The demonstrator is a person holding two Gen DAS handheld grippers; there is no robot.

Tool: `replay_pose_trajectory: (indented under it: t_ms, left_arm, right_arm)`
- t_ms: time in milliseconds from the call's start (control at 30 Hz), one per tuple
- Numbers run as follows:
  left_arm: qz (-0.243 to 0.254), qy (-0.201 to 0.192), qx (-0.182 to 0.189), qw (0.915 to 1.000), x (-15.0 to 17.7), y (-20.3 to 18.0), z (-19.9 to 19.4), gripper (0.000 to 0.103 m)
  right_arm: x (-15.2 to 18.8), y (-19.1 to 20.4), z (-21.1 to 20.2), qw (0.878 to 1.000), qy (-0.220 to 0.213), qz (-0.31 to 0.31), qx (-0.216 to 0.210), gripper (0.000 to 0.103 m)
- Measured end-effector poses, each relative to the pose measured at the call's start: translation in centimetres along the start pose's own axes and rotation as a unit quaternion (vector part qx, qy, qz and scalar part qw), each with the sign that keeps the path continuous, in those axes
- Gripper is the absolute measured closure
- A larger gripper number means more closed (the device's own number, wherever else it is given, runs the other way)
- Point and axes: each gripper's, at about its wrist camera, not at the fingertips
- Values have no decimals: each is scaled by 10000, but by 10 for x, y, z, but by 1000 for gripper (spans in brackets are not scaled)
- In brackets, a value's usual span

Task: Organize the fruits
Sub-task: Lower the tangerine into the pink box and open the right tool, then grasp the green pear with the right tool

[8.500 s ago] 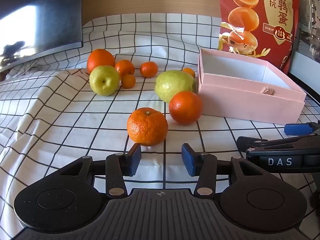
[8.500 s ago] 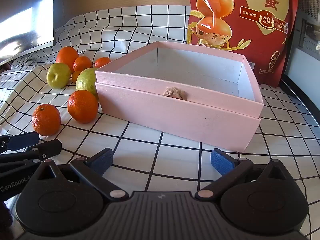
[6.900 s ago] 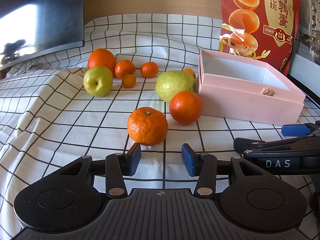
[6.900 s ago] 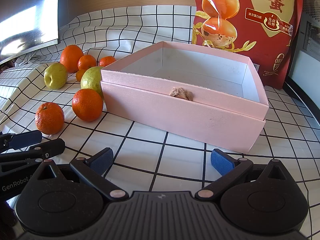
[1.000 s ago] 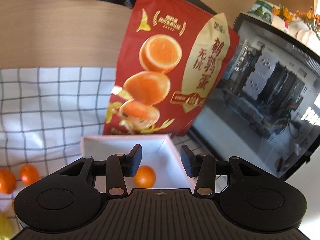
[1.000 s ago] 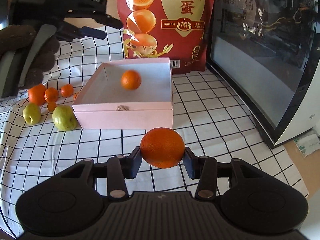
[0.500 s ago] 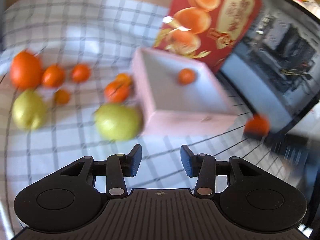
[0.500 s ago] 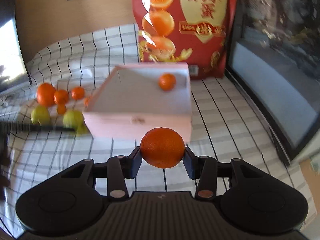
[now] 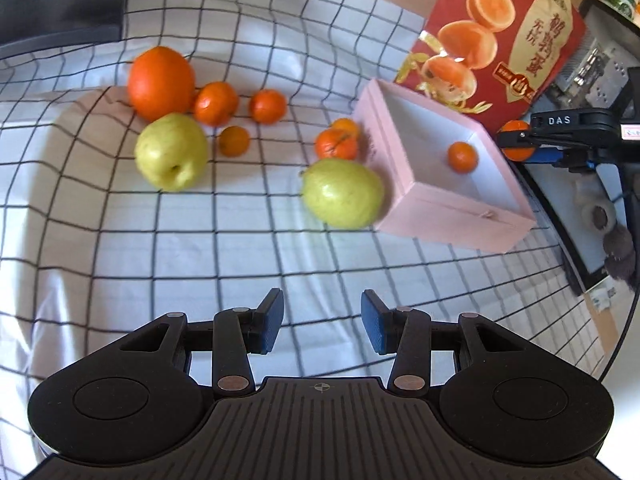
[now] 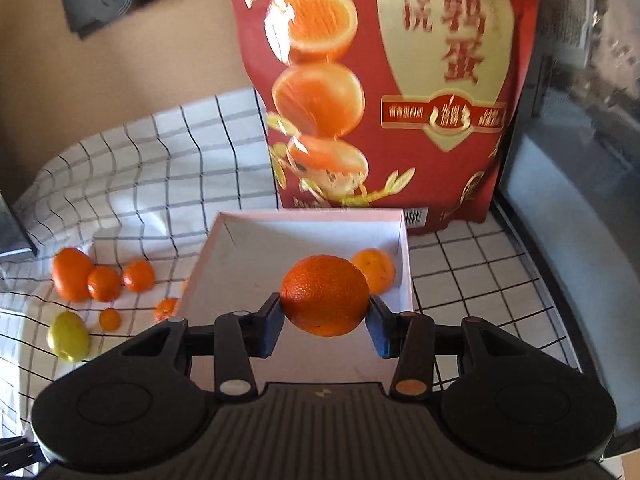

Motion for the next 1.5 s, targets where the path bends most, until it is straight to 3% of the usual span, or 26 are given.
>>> replay_pose_trajectory:
  t_ms: [333,467,567,867,1033,1200,1500]
  left_arm:
    - [-84,196,-52,9998,8,7,4,56]
    - [-10,239,1,9997,8,2,8,56]
    - [44,263,53,9996,8,-2,11,56]
    - [33,189,62,9998,14,-3,5,56]
    - [-127,62,-32,9999,17,6,-6,56]
    - [-378,-35,-192,9991,22,22,-16,56]
    - [-758,-151,-480,9959,26,49,-32,56]
  right_arm:
    - [17,3,36,9985,538,3,140,57]
    - [21,7,28,9989,411,-107,189,46]
    - [24,13,16,9990,293,-263,189,45]
    - [36,63,-13,9953,154,-761,-577,42]
    - [43,114,-24,9855,-153,-1498,-779,42]
    - [58,158,-25,9661,-359,-2318,-1076,42]
    - [84,211,4,9449,-632,-3165,-552,45]
Point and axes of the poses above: each gripper's, at about its wrist camera, not at the fingertips, and z roughly the way its jaws point, y to its left, x to its underside, and after that the axes turned 10 degrees about x, right-handed
